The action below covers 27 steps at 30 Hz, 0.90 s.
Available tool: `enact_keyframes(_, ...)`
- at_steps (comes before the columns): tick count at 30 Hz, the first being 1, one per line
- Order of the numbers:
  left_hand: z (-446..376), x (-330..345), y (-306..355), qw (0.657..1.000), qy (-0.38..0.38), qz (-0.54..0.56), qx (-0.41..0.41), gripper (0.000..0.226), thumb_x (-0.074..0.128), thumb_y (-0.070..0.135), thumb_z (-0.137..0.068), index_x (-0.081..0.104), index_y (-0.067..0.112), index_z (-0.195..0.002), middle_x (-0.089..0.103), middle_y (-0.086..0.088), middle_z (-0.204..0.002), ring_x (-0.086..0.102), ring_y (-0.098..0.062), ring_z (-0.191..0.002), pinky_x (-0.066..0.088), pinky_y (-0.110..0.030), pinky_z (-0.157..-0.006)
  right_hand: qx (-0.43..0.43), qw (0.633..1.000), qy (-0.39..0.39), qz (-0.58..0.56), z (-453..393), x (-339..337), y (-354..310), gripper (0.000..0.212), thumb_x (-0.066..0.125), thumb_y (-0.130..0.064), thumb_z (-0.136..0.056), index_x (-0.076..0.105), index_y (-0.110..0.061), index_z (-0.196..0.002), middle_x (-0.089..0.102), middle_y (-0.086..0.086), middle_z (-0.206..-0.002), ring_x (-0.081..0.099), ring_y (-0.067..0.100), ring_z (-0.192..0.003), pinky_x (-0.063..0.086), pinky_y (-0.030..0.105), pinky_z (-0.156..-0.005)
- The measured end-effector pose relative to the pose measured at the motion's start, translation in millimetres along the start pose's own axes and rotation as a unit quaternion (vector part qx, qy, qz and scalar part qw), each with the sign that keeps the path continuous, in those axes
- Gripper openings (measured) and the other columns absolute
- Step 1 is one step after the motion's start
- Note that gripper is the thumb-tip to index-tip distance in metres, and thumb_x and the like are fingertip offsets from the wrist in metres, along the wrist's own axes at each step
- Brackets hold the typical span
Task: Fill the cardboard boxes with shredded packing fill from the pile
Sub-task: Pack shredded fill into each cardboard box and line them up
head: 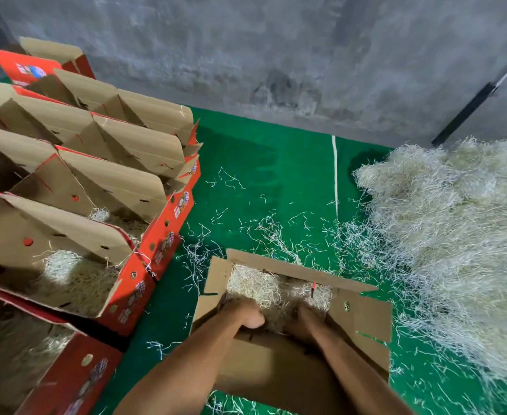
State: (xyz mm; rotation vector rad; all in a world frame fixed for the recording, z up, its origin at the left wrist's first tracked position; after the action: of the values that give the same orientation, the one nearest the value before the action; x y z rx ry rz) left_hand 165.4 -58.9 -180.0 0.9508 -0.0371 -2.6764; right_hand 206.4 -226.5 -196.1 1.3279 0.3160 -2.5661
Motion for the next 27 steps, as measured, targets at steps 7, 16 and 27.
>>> enact_keyframes(7, 26, -42, 2, 0.998, 0.039, 0.035, 0.018, 0.049, 0.044, 0.03, -0.095, 0.047, 0.014, -0.141, 0.048, -0.012, -0.147, 0.047, -0.03, -0.132, 0.036, -0.04, -0.108, 0.081, 0.977, 0.001, -0.195, 19, -44, 3, 0.035, 0.045, -0.02, -0.101, 0.06, -0.009, -0.131, 0.062, 0.014, -0.133, 0.059, 0.026, -0.12, 0.046, 0.03, -0.101)
enact_keyframes(16, 59, -98, 51, 0.932, 0.239, 0.243, 0.126, 0.041, 0.057, 0.026, -0.096, 0.05, 0.027, -0.136, 0.063, 0.005, -0.116, 0.059, -0.004, -0.082, 0.044, -0.02, -0.061, 0.05, 0.866, 0.356, -0.348, 66, -145, 18, 0.026, 0.046, -0.034, -0.098, 0.058, -0.022, -0.078, 0.063, -0.006, -0.058, 0.059, 0.009, -0.049, 0.045, 0.02, -0.047)
enact_keyframes(27, 69, -89, 98, 0.851, 0.266, 0.436, 0.124, 0.026, 0.061, 0.017, -0.095, 0.044, 0.03, -0.109, 0.058, 0.011, -0.094, 0.057, -0.001, -0.07, 0.045, -0.014, -0.052, 0.029, 0.785, 0.505, -0.359, 99, -211, 62, 0.033, 0.042, -0.034, -0.103, 0.051, -0.014, -0.127, 0.054, -0.01, -0.119, 0.055, 0.008, -0.106, 0.047, 0.028, -0.094)
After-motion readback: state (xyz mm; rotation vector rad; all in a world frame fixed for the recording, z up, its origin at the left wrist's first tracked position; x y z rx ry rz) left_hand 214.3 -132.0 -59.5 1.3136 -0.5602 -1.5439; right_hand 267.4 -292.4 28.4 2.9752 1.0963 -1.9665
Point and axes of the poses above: each hand's wrist, its own z-axis away from the middle knuckle, its own x-axis out of the palm, y = z × x, the point moved 7 cm from there along -z, towards the middle knuckle
